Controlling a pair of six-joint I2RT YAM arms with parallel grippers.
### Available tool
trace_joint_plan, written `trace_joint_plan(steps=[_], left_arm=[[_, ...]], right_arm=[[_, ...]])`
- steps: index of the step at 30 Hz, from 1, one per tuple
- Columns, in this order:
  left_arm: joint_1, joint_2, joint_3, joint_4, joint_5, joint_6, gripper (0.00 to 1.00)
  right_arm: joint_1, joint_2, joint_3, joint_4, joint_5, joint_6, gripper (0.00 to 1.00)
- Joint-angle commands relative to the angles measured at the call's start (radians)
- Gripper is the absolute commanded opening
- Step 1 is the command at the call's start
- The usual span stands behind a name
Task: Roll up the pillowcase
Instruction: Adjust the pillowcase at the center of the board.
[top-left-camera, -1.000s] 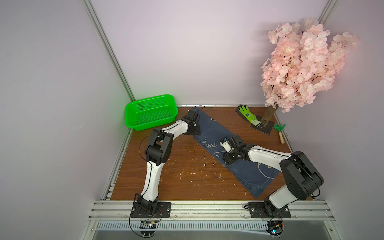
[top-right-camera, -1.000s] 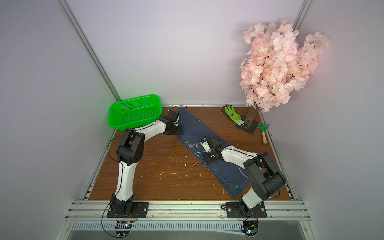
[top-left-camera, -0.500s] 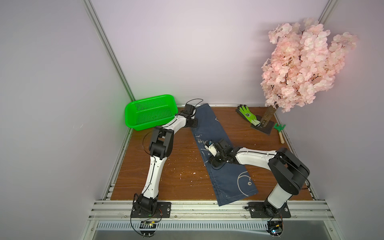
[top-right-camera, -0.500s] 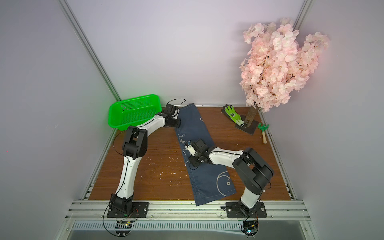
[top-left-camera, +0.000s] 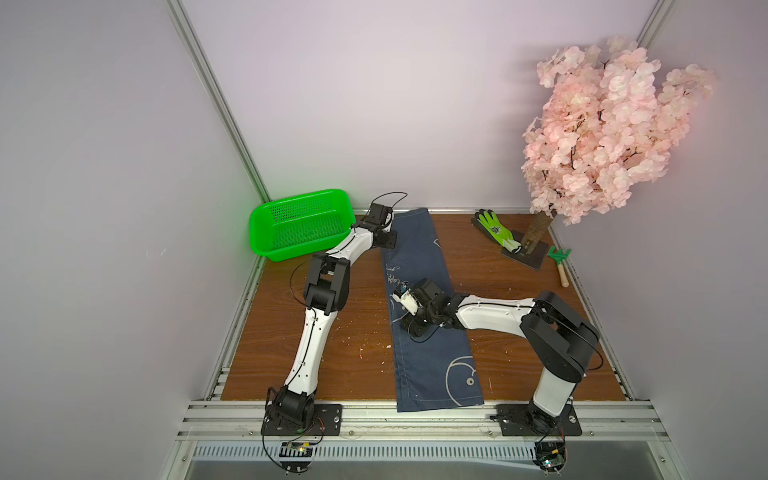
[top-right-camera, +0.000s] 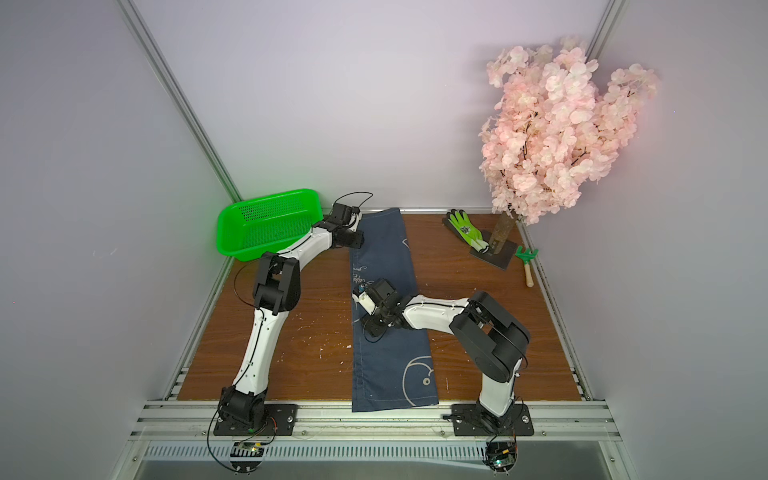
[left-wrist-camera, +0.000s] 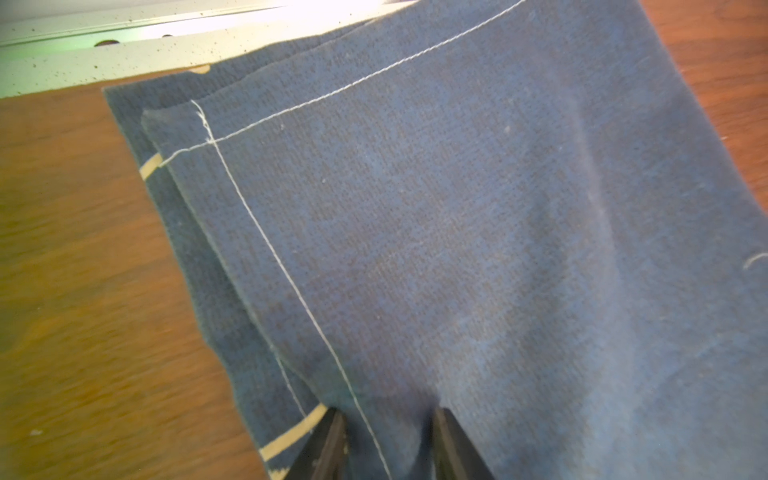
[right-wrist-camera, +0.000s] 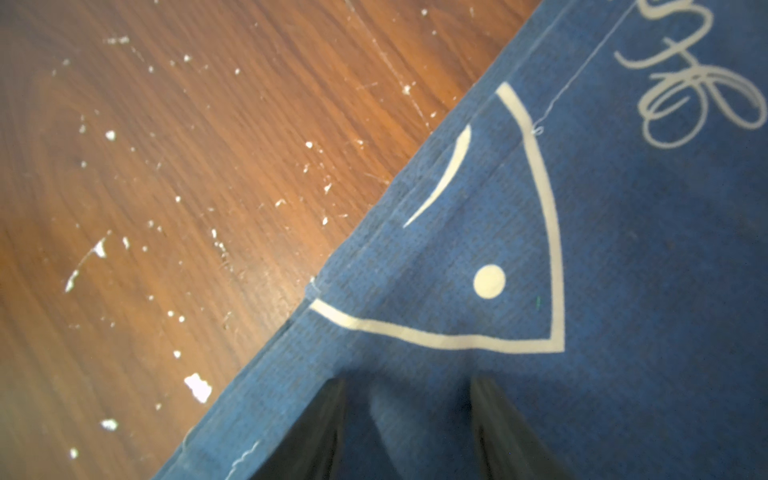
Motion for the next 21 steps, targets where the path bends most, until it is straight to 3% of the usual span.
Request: trace_joint_plan(steps=[1, 5, 9, 14, 21], left_arm=[[0.013, -0.024, 0.008, 0.007, 0.016, 0.009, 0.41], [0.013, -0.11, -0.005, 0.002, 0.005, 0.007, 0.45], [0.007, -0.25, -0.117, 0.011, -0.002, 0.004, 0.48], [-0.027, -0.484, -0.359, 0.02, -0.021, 0.018, 0.51], [-0.099, -0.835, -0.772, 0.059, -0.061, -0.024, 0.54]], right_arm=[[0.008, -0.11, -0.009, -0.056, -0.039, -0.101, 0.59], [0.009, -0.225, -0.061, -0.131, -0.069, -0.237, 0.64], [0.017, -0.344, -0.107, -0.265, -0.049, -0.387, 0.71], [0.062, -0.502, -0.174, -0.411, -0.054, -0.566, 0.74], [0.23, -0.693, -0.283, -0.539, 0.026, -0.616, 0.78]])
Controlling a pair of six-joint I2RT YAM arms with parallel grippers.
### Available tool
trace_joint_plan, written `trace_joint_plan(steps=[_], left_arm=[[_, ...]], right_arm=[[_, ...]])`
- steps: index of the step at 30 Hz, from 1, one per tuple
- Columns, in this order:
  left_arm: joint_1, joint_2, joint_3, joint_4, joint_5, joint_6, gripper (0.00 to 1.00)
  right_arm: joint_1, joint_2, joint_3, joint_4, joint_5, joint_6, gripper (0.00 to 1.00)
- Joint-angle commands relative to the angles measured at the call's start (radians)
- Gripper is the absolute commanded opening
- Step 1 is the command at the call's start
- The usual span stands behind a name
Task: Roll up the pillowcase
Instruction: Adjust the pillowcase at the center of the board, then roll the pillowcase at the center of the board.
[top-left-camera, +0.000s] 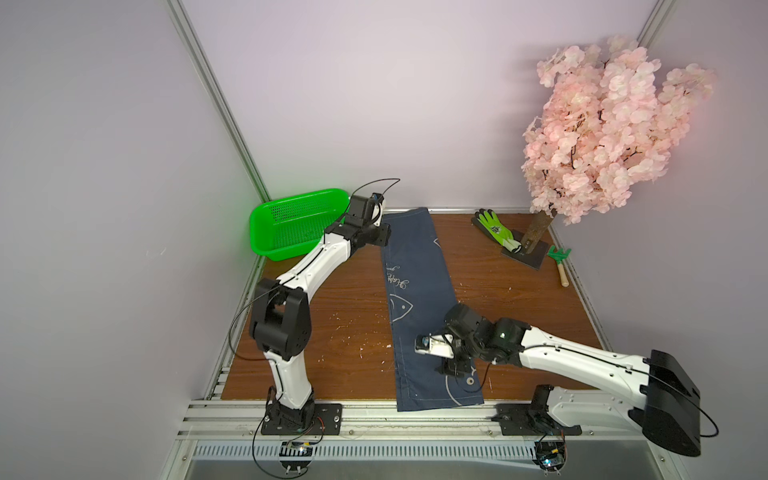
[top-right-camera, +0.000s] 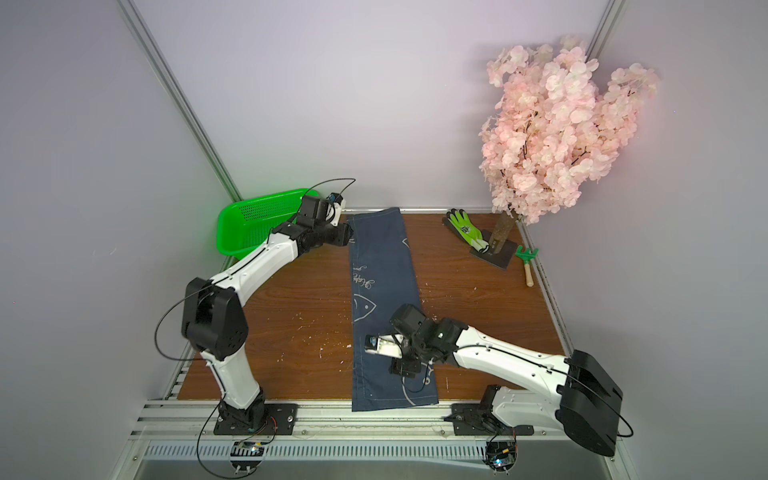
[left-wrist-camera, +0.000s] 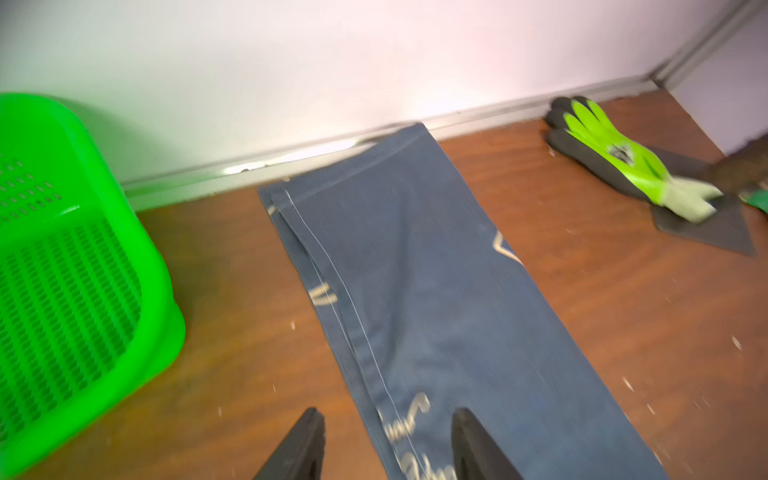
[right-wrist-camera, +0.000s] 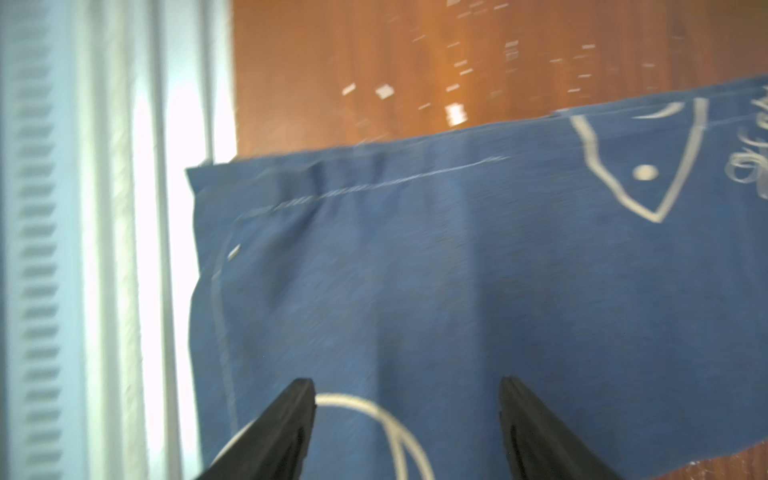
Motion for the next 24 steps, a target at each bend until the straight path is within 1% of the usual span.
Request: trace_joint_plan(steps=[1, 4, 6, 9, 11, 13, 17, 21, 24], left_arm=[[-0.039, -0.125, -0.19, 0.007, -0.02, -0.037, 0.55], [-0.075, -0.268, -0.352, 0.039, -0.032, -0.046, 0.57], [-0.102, -0.341, -0.429, 0.052, -0.013, -0.067, 0.57], [-0.169, -0.434, -0.508, 0.021, -0.054, -0.098, 0.58], [-0.213, -0.503, -0.585, 0.02, -0.086, -0.145, 0.58], [-0.233, -0.553, -0.658, 0.026, -0.094, -0.196, 0.59], [-0.271, -0.603, -0.725, 0.027, -0.129, -0.246, 0.6], [-0.295, -0.62, -0.774, 0.057, -0.115, -0.281, 0.6], [-0.299, -0.623, -0.817, 0.105, -0.079, -0.309, 0.6]], right_arm=[[0.076, -0.091, -0.038, -0.114, 0.046, -0.073, 0.78], [0.15, -0.139, -0.064, -0.131, 0.051, -0.091, 0.8], [0.208, -0.145, -0.087, -0.138, 0.061, -0.102, 0.8], [0.288, -0.111, -0.12, -0.136, 0.112, -0.103, 0.81], [0.317, -0.081, -0.133, -0.102, 0.161, -0.079, 0.81], [0.33, -0.06, -0.14, -0.061, 0.181, -0.064, 0.81], [0.355, -0.025, -0.155, 0.036, 0.215, -0.012, 0.78], [0.375, 0.018, -0.17, 0.069, 0.218, -0.005, 0.74], [0.391, 0.024, -0.173, 0.092, 0.198, -0.004, 0.73]])
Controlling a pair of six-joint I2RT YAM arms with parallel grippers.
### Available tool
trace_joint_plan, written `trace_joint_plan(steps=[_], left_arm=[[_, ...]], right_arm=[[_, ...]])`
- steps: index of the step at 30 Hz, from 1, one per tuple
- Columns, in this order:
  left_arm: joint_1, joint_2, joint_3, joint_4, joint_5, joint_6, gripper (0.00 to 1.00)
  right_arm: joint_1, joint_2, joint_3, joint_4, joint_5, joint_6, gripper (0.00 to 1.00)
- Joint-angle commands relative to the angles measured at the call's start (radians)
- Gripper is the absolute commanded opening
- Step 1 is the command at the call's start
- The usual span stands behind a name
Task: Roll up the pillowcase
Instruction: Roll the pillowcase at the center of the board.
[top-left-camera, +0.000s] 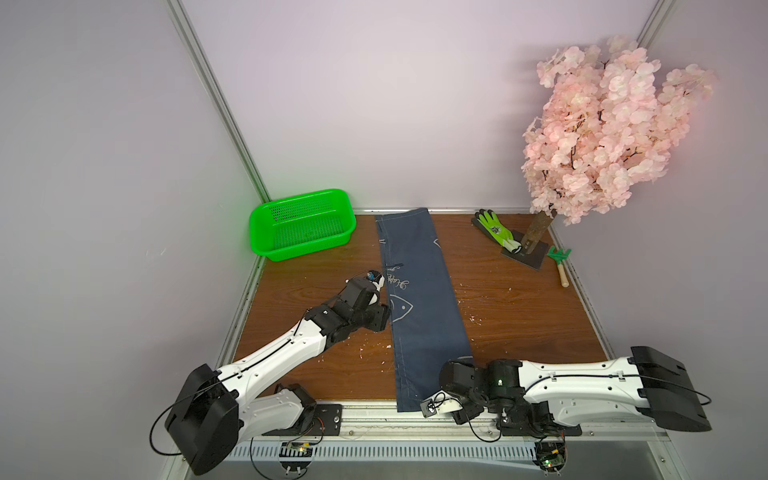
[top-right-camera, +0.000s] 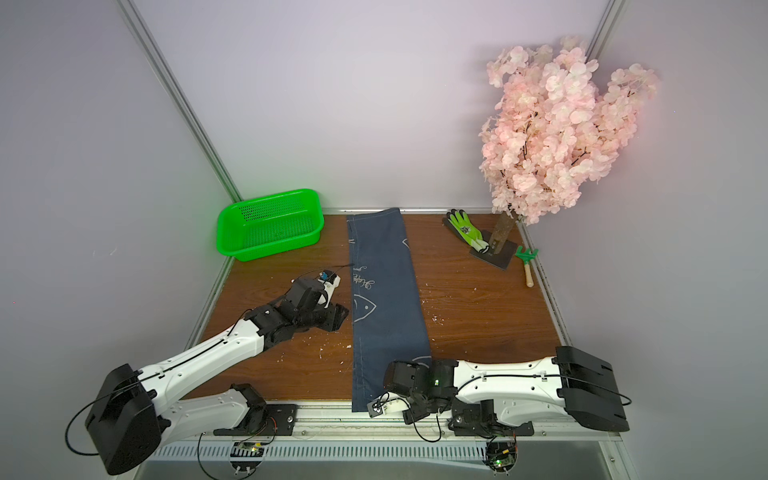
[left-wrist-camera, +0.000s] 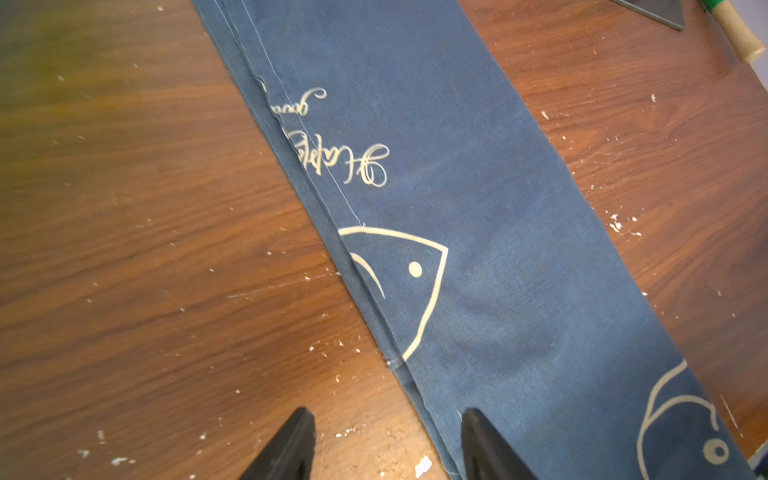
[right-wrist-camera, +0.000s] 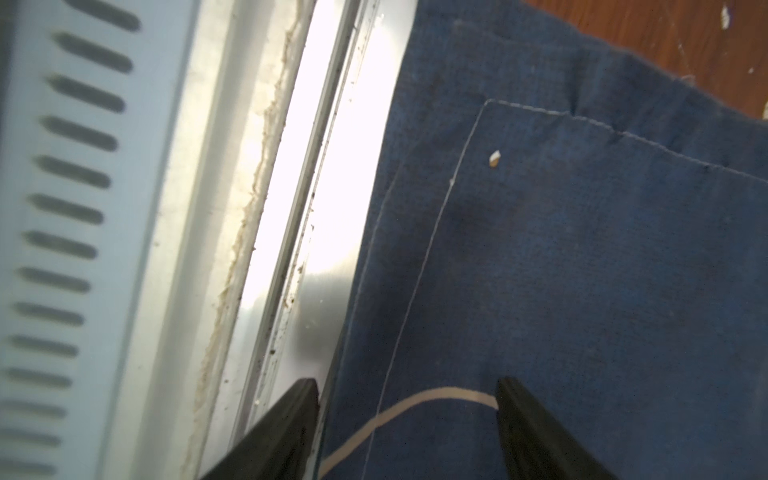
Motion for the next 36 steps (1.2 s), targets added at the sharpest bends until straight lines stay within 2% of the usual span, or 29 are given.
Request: trace_joint_plan(steps=[1, 5, 12, 19, 23, 29, 36], left_arm=[[-0.017, -0.005, -0.035, 0.058, 0.021, -0.052, 0.6], [-0.021, 0.032, -0.03, 0.062, 0.031, -0.035, 0.6], [-0.02, 0.097, -0.007, 0.062, 0.041, 0.012, 0.6], [-0.021, 0.124, 0.005, 0.051, 0.052, 0.04, 0.6], [-0.021, 0.128, 0.016, 0.06, 0.063, 0.04, 0.6], [-0.02, 0.127, 0.03, 0.038, 0.072, 0.055, 0.6], [-0.019, 0.119, 0.064, -0.004, 0.067, 0.07, 0.6]], right_arm=[[0.021, 0.01, -0.004, 0.041, -0.015, 0.024, 0.72], [0.036, 0.035, -0.017, 0.058, 0.013, 0.037, 0.69], [0.026, 0.106, -0.005, 0.065, 0.1, 0.074, 0.59], [-0.013, 0.076, -0.019, 0.061, 0.128, 0.067, 0.47], [-0.013, 0.096, 0.003, 0.056, 0.107, 0.072, 0.38], [-0.022, 0.07, 0.019, 0.043, 0.056, 0.07, 0.14], [-0.135, 0.05, 0.091, -0.023, -0.054, 0.064, 0.05]])
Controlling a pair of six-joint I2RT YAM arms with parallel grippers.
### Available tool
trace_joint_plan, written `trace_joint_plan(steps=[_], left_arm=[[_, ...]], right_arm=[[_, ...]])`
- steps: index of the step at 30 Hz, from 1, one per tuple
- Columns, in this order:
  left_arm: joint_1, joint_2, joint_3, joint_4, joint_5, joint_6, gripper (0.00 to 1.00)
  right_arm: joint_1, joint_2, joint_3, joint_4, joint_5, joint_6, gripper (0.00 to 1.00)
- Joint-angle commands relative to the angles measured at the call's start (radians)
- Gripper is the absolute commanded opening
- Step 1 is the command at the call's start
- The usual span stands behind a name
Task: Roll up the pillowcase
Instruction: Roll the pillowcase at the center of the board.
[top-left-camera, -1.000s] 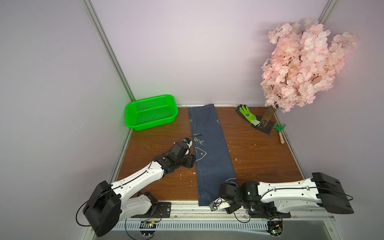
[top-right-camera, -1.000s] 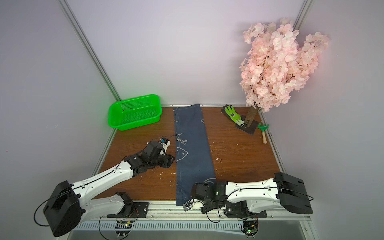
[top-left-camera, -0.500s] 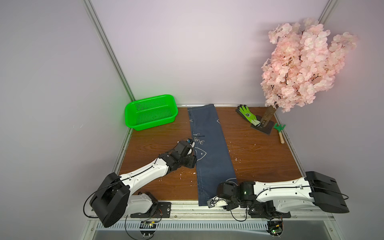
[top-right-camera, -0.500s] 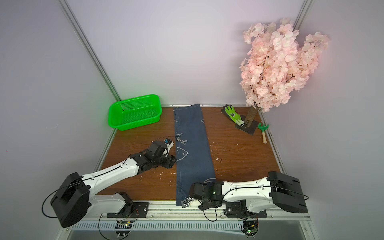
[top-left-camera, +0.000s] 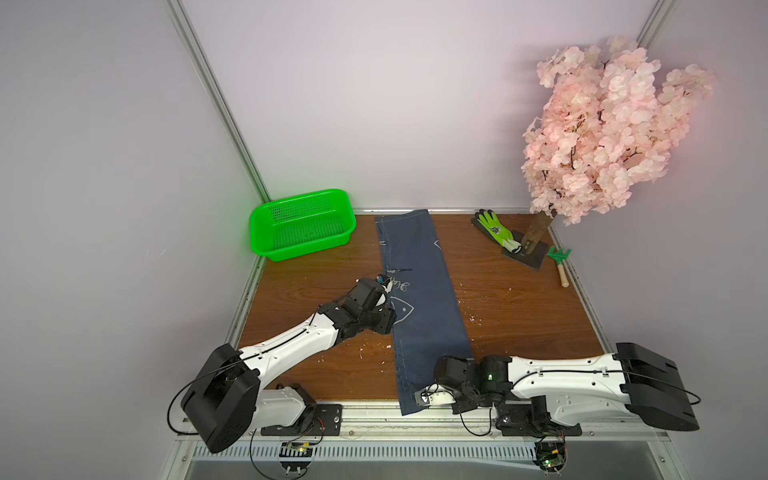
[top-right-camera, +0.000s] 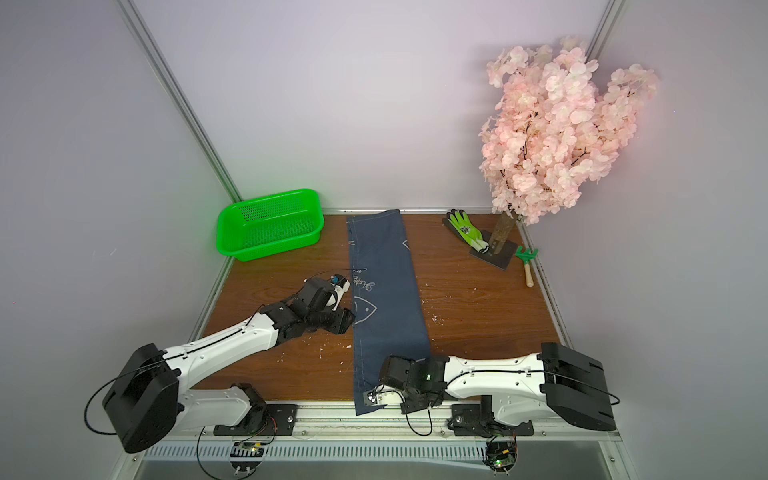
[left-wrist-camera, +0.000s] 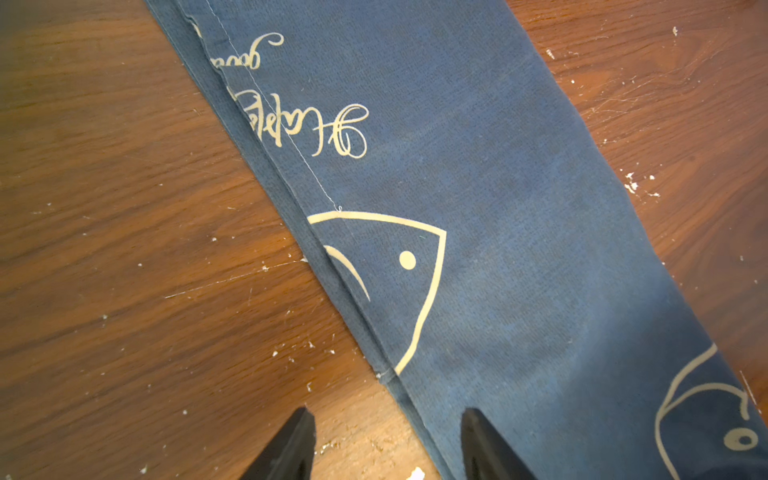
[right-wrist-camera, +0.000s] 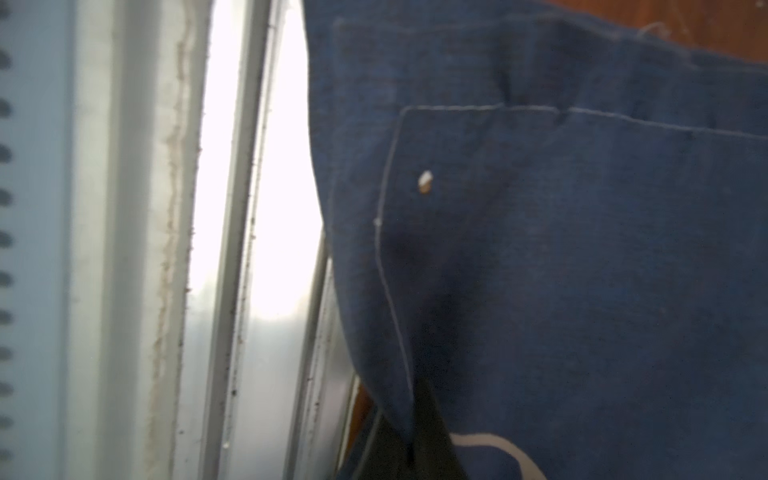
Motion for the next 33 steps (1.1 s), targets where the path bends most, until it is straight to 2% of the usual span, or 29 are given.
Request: trace_joint_plan(steps=[1, 7, 12, 18, 27, 30, 33], left_arm=[[-0.01, -0.008, 0.047, -0.045, 0.007, 0.025, 0.6], [-0.011, -0.062, 0.069, -0.109, 0.001, 0.034, 0.6], [-0.011, -0.111, 0.078, -0.203, 0.01, 0.056, 0.59], [-0.01, -0.183, 0.052, -0.229, 0.105, 0.023, 0.58], [-0.014, -0.187, 0.052, -0.213, 0.263, 0.021, 0.56], [-0.044, -0.191, 0.057, -0.212, 0.267, -0.001, 0.56], [-0.081, -0.203, 0.046, -0.209, 0.246, -0.036, 0.56]], right_arm=[[-0.054, -0.032, 0.056, -0.053, -0.066, -0.007, 0.05], [-0.191, -0.024, 0.091, -0.068, -0.198, -0.048, 0.06], [-0.282, 0.025, 0.144, -0.07, -0.254, -0.088, 0.09], [-0.366, 0.075, 0.198, -0.031, -0.262, -0.113, 0.11], [-0.438, 0.139, 0.236, 0.015, -0.259, -0.137, 0.14], [-0.445, 0.153, 0.226, 0.043, -0.247, -0.137, 0.21], [-0.454, 0.158, 0.202, 0.093, -0.231, -0.129, 0.23]])
